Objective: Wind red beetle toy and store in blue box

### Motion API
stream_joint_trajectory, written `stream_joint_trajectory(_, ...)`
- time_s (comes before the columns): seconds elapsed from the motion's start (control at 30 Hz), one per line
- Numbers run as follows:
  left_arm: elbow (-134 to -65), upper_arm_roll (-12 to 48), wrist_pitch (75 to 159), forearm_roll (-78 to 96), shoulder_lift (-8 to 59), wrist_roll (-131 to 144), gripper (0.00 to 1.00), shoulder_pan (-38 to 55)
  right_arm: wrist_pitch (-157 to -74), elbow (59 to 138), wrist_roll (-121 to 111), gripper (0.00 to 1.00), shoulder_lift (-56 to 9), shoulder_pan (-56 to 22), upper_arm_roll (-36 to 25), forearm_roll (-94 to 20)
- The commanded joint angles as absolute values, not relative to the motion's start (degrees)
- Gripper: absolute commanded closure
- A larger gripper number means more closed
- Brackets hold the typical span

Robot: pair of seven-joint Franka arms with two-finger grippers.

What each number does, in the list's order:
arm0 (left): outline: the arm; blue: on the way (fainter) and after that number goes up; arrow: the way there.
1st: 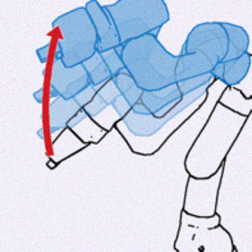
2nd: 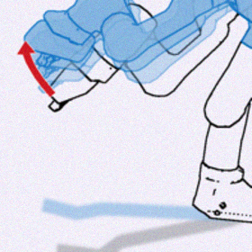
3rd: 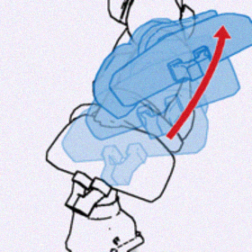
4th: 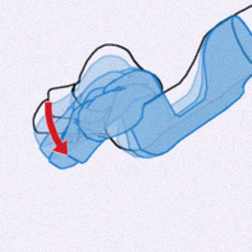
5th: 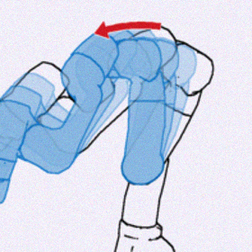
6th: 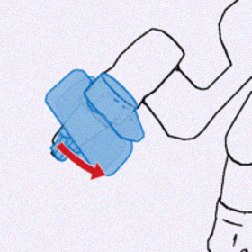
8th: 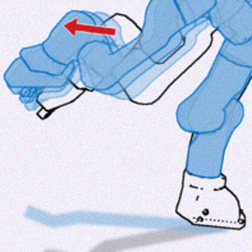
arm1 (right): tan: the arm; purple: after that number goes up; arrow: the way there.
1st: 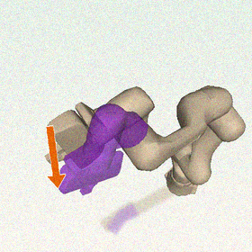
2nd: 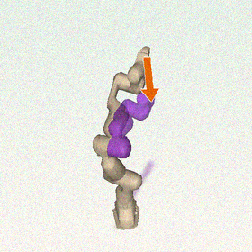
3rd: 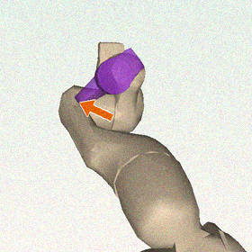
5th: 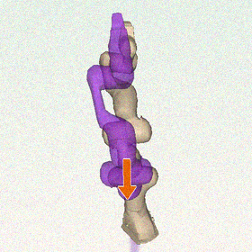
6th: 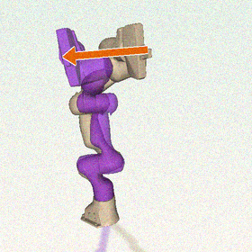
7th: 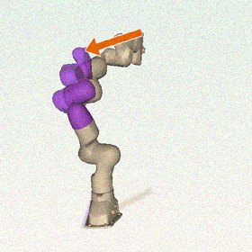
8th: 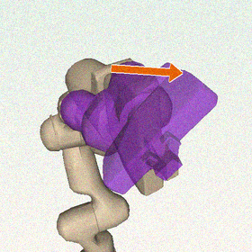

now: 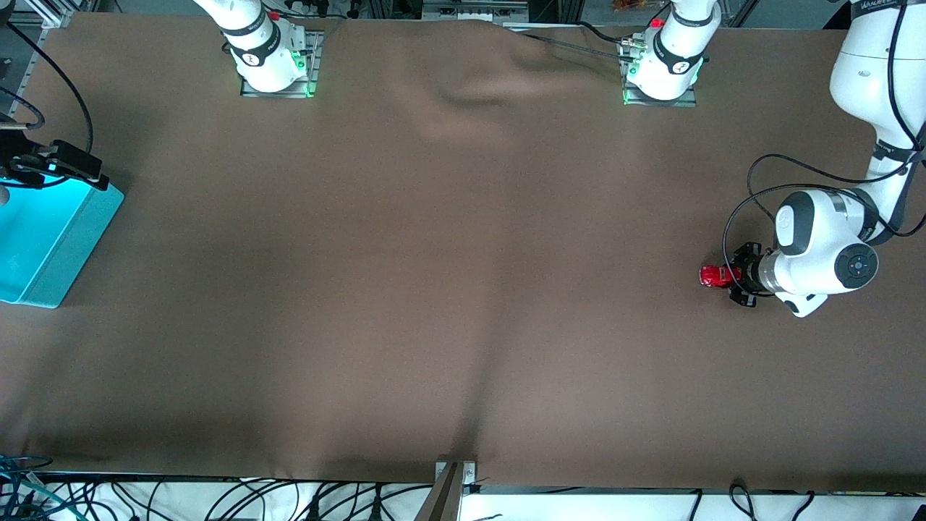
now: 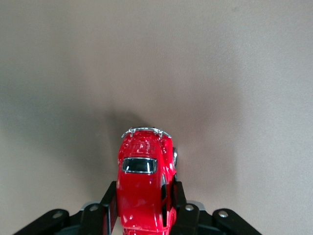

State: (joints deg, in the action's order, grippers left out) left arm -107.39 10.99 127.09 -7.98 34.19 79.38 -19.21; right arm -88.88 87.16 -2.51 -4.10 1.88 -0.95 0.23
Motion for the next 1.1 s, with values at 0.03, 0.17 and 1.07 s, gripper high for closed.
stream_joint_trajectory(0.03,-106.79,10.02,127.09,-10.37,36.48,78.31,1.0,-19.78,-88.15,85.87,-2.99,0.0,-4.39,2.11,-1.41,-0.62)
stream_joint_trajectory(0.17,-106.61,9.76,127.09,-10.46,36.65,78.31,1.0,-19.78,-88.15,85.87,-2.99,0.0,-4.39,2.11,-1.49,-0.62)
stream_joint_trajectory(1.07,-102.04,9.84,125.51,-9.58,36.74,78.57,0.29,-20.65,-88.15,85.87,-2.99,0.0,-4.39,2.11,-1.41,-0.62)
